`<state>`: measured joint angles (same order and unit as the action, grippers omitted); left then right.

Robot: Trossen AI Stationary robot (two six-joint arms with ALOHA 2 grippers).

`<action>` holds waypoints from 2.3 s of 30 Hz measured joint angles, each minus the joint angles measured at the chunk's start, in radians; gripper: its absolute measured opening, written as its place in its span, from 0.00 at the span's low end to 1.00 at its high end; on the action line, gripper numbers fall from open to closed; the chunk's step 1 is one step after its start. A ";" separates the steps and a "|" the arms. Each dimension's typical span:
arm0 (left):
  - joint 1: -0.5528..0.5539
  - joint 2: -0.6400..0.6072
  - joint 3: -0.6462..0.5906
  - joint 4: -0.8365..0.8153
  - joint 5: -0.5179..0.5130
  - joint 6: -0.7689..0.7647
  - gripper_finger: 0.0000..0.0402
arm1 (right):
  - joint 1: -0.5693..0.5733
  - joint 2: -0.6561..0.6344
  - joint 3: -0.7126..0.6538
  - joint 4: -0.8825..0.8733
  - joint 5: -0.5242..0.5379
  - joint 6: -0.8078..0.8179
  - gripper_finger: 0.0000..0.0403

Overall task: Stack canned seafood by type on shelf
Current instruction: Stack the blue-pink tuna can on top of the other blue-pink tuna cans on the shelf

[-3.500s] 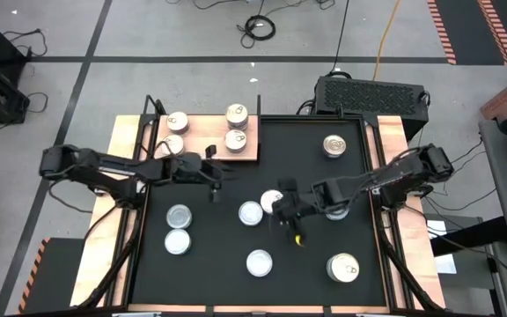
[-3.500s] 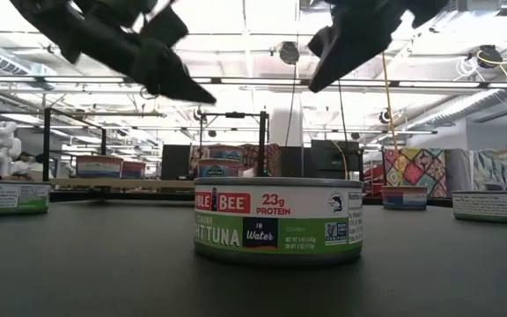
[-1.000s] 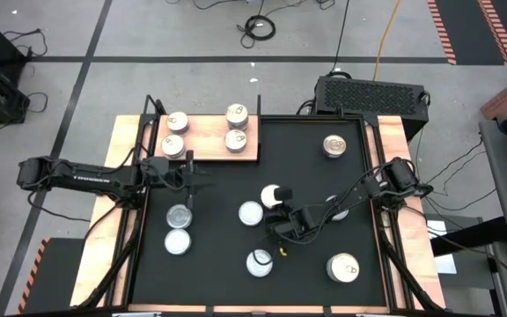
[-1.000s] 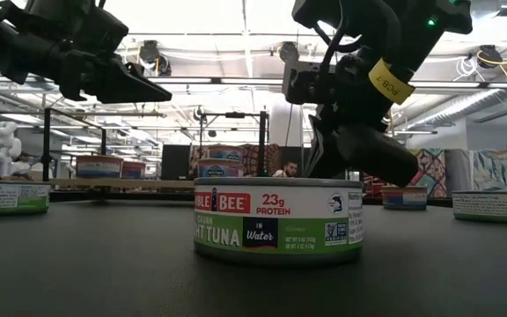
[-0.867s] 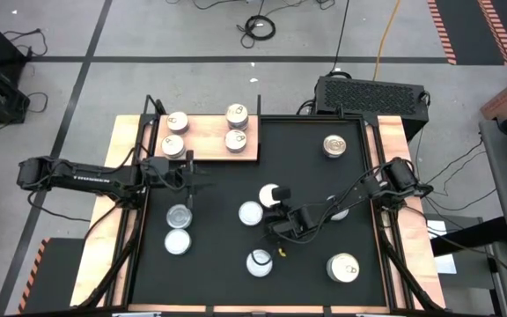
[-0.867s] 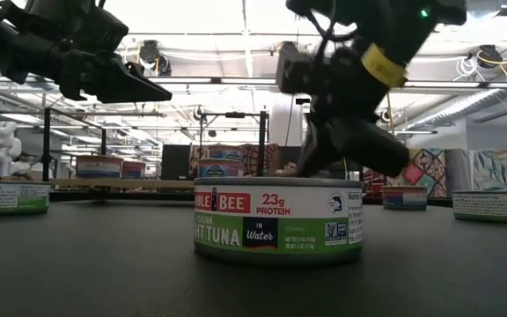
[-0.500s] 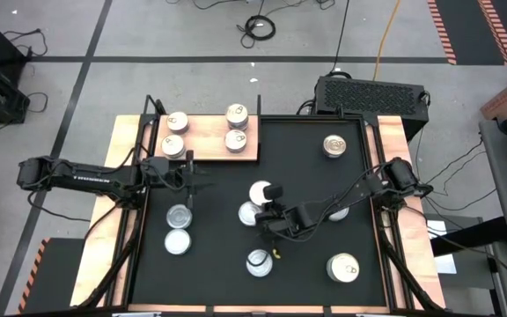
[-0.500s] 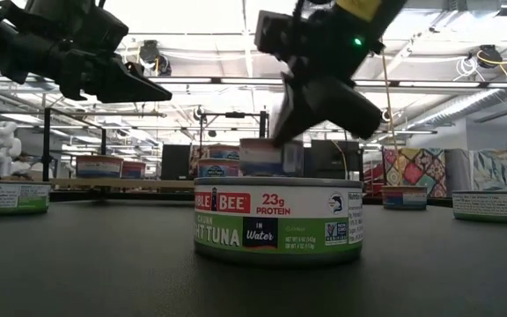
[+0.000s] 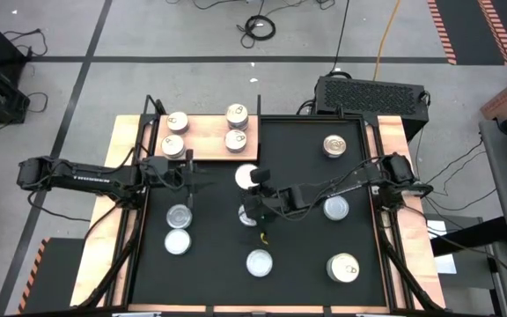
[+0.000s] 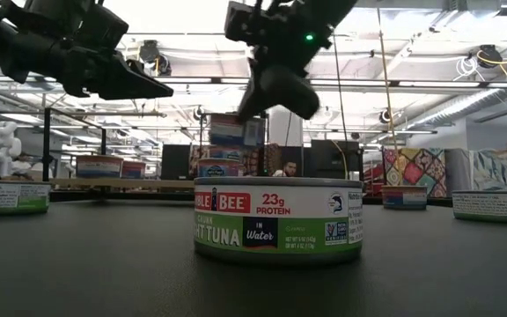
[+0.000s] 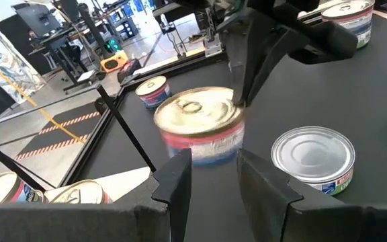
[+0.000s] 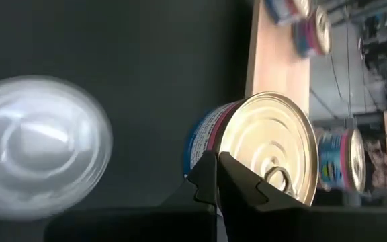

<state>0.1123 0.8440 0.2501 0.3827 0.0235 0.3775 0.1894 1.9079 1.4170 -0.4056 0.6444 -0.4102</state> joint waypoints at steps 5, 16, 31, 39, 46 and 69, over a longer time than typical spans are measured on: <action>0.036 0.000 0.000 0.001 -0.006 -0.028 0.31 | -0.055 0.000 0.000 0.118 -0.072 -0.089 0.00; 0.092 0.000 0.000 -0.003 0.006 -0.041 0.31 | -0.201 0.000 0.000 0.233 -0.154 -0.188 0.00; 0.157 0.000 0.000 -0.006 -0.010 -0.084 0.31 | -0.340 0.000 0.001 0.337 -0.256 -0.268 0.00; 0.157 0.000 0.000 -0.004 -0.009 -0.084 0.31 | -0.376 0.004 0.001 0.376 -0.312 -0.283 0.00; 0.157 0.000 0.000 -0.003 -0.009 -0.084 0.31 | -0.392 0.067 0.001 0.388 -0.300 -0.307 0.00; 0.157 0.000 0.000 -0.006 -0.009 -0.078 0.31 | -0.401 0.082 0.002 0.413 -0.286 -0.315 0.00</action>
<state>0.2691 0.8437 0.2501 0.3764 0.0149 0.3000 -0.2119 1.9900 1.4193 0.0074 0.3588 -0.7252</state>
